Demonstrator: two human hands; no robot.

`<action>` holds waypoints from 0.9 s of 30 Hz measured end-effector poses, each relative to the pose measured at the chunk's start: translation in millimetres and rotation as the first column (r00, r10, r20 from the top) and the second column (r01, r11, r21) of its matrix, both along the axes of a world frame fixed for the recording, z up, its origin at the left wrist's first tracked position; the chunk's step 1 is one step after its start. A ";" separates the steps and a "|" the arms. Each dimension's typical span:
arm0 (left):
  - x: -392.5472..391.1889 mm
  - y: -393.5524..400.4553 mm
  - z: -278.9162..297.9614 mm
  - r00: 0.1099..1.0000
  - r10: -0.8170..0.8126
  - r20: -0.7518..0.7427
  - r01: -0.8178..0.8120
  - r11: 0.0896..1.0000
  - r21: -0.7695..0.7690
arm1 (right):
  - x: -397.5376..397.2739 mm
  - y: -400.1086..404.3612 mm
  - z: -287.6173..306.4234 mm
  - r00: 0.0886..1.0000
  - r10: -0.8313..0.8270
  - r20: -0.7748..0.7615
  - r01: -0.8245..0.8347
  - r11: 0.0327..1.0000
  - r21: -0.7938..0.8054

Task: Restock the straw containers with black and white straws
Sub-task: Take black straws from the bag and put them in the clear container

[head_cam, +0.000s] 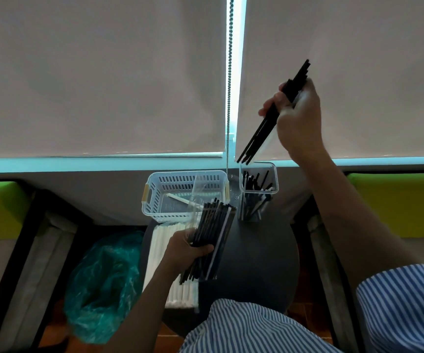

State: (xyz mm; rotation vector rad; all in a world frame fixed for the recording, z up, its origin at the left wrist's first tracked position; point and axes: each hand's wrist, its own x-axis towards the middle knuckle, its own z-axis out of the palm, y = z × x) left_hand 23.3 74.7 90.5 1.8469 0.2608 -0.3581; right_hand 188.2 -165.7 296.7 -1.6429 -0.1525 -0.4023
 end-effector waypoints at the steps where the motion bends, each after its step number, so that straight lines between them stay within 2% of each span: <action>1: 0.8 -0.2 0.2 1.000 0.002 0.002 -0.002 1.000 -0.004 | 4.8 -2.3 -4.3 1.000 -0.024 0.015 0.024 0.999 -0.030; 9: 4.7 0.0 -0.3 1.000 -0.014 0.009 0.014 1.000 0.024 | 24.7 -11.1 -80.0 0.993 -0.112 -0.035 0.103 0.973 -0.205; 14: 6.1 1.7 1.4 1.000 -0.025 0.016 0.025 1.000 0.017 | 30.8 -12.6 -117.4 0.984 -0.147 -0.096 0.119 0.960 -0.252; 19: 6.8 1.2 3.9 0.999 -0.032 0.020 0.032 0.999 0.005 | 27.5 -14.1 -141.2 0.962 -0.135 -0.239 0.068 0.961 -0.269; 22: 7.3 1.3 5.5 0.999 -0.034 0.030 0.033 0.999 0.002 | 24.7 -15.3 -152.0 0.929 -0.148 -0.340 0.022 0.937 -0.350; 27: 8.2 1.8 5.9 0.999 -0.028 0.027 0.028 1.000 -0.008 | 20.5 -18.3 -159.6 0.900 -0.166 -0.403 -0.037 0.892 -0.451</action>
